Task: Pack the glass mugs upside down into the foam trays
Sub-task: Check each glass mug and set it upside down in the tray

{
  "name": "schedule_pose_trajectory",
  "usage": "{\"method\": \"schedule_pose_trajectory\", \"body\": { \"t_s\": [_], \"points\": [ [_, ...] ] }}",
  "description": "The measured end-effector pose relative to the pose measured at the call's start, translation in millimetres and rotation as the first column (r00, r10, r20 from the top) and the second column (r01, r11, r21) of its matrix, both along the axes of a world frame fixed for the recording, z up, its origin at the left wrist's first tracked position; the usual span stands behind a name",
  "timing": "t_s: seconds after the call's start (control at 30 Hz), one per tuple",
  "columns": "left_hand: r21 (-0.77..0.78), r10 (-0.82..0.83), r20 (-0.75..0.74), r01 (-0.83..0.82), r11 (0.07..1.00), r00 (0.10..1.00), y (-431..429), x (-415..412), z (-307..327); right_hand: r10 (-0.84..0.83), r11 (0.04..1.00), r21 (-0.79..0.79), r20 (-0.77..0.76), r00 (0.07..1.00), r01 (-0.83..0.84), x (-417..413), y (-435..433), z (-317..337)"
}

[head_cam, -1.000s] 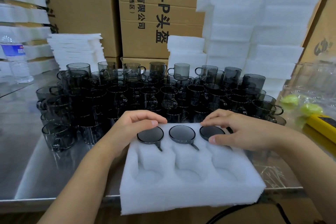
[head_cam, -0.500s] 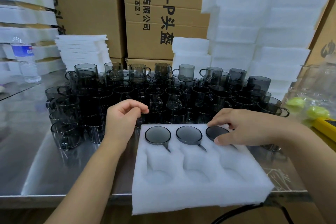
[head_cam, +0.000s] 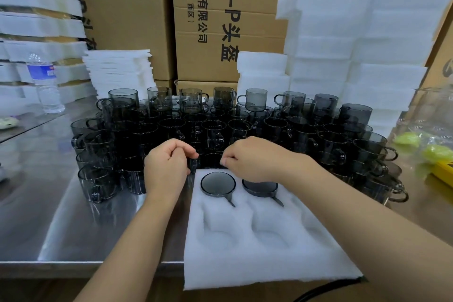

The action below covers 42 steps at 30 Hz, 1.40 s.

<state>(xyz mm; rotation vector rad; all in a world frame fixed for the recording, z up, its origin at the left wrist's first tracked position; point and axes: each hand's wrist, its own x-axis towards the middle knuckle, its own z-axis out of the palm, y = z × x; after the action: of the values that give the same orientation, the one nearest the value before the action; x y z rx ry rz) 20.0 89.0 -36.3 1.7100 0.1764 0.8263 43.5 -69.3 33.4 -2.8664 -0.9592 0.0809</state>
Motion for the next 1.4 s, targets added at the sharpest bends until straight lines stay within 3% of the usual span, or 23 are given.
{"method": "schedule_pose_trajectory", "body": {
  "t_s": [0.13, 0.33, 0.5, 0.83, 1.03, 1.17, 1.4],
  "points": [
    [0.067, -0.218, 0.012, 0.217, 0.974, 0.976, -4, -4, 2, -0.032, 0.998, -0.053, -0.079, 0.996, 0.028, 8, 5, -10],
    [0.165, -0.382, -0.049, 0.384, 0.908, 0.923, -6, -4, -1, -0.027, 1.0, -0.003, -0.017, 1.0, 0.026, 11, 1, -25],
    [0.243, -0.378, -0.066, 0.383, 0.891, 0.923, -6, -5, 0, -0.074, 0.98, 0.183, -0.04, 0.996, 0.081, 15, -5, -31],
    [0.29, -0.345, -0.019, 0.335, 0.897, 0.939, -7, -5, -2, -0.021, 0.999, 0.048, -0.006, 1.0, 0.021, 6, -4, -28],
    [0.273, -0.321, 0.014, 0.305, 0.912, 0.947, -8, -5, -2, -0.054, 0.956, 0.29, 0.053, 0.997, 0.037, 8, -6, -34],
    [0.305, -0.305, 0.113, 0.259, 0.917, 0.946, -9, -7, 0, -0.051, 0.917, 0.398, 0.131, 0.99, -0.005, 8, -7, -36],
    [0.296, -0.286, 0.156, 0.232, 0.927, 0.945, -10, -7, 2, -0.022, 0.897, 0.438, 0.181, 0.983, -0.061, 6, -8, -35]
  ]
}}
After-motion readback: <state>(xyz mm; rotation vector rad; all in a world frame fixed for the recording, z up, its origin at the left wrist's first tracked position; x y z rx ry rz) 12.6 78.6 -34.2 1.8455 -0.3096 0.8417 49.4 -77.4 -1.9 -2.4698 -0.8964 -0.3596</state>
